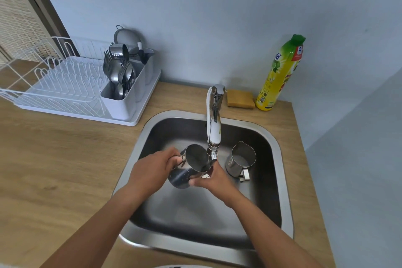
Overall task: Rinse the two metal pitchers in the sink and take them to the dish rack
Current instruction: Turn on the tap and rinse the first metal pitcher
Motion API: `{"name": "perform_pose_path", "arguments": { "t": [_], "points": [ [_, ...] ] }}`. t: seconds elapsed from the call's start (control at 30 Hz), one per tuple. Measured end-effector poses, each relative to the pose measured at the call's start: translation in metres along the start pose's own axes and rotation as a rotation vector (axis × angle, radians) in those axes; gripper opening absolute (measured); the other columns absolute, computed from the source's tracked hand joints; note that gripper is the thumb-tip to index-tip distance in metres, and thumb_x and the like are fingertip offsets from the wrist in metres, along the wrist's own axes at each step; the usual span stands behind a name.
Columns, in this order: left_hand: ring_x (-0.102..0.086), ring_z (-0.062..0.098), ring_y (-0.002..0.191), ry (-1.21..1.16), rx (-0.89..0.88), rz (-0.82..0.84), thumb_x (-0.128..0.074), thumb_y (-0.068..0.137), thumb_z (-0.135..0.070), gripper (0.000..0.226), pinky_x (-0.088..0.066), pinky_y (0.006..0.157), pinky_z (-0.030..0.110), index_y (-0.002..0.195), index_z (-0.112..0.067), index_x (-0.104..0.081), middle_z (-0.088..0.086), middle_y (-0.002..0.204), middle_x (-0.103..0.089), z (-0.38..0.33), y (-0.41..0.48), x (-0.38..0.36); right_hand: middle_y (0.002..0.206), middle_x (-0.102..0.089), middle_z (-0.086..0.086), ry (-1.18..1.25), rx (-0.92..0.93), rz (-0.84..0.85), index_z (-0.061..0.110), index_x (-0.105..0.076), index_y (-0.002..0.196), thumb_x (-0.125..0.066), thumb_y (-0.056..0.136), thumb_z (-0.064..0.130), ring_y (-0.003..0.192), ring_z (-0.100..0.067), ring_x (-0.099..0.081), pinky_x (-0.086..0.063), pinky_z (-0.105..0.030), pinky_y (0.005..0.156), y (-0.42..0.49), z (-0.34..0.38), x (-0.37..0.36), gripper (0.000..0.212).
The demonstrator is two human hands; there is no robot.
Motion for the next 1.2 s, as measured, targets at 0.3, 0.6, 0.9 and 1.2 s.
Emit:
{"name": "perform_pose_path", "arguments": {
  "t": [0.3,0.6,0.9,1.2],
  "points": [
    [-0.073,0.016,0.068,-0.502,0.197,0.271,-0.044,0.101,-0.035,0.021,-0.054,0.051,0.025,0.091,-0.026,-0.060,-0.002,0.081,-0.075,0.007,-0.019,-0.029,0.116,-0.058,0.014,-0.077,-0.092,0.084,0.027,-0.043,0.126,-0.088,0.069,0.022,0.101,0.004,-0.056,-0.047,-0.005,0.071,-0.030,0.001,0.014,0.073],
    [-0.068,0.025,0.092,-1.021,0.277,0.506,-0.043,0.104,-0.019,0.016,-0.060,0.073,0.035,0.095,-0.014,-0.054,0.011,0.098,-0.070,-0.011,-0.015,-0.073,0.140,-0.044,0.008,-0.553,-0.041,-0.077,0.035,-0.031,0.143,-0.087,0.057,0.054,0.125,-0.017,-0.050,-0.048,-0.033,0.103,-0.048,0.015,0.047,0.104],
    [-0.065,0.016,0.094,-1.108,0.215,0.377,-0.055,0.098,-0.012,0.007,-0.056,0.088,0.032,0.096,-0.009,-0.062,0.006,0.096,-0.068,-0.023,0.007,-0.074,0.149,-0.040,0.011,-0.671,0.135,-0.249,0.036,-0.031,0.144,-0.087,0.068,0.033,0.137,-0.016,-0.037,-0.025,-0.045,0.118,-0.044,0.032,0.057,0.094],
    [-0.067,0.019,0.099,-0.519,0.049,0.007,-0.059,0.095,-0.023,0.013,-0.053,0.091,0.040,0.103,-0.026,-0.069,-0.006,0.110,-0.072,-0.014,0.014,-0.031,0.129,-0.057,0.014,-0.307,0.110,-0.289,0.049,-0.032,0.128,-0.090,0.064,0.021,0.120,-0.015,-0.055,-0.049,-0.039,0.101,-0.008,0.016,0.035,0.091]
  ]
}}
Point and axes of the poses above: each hand's wrist, its own y-axis towards the middle knuckle, its own x-axis out of the back of the hand, z = x × y, the point moved 2 cm from there along y, towards the middle knuckle
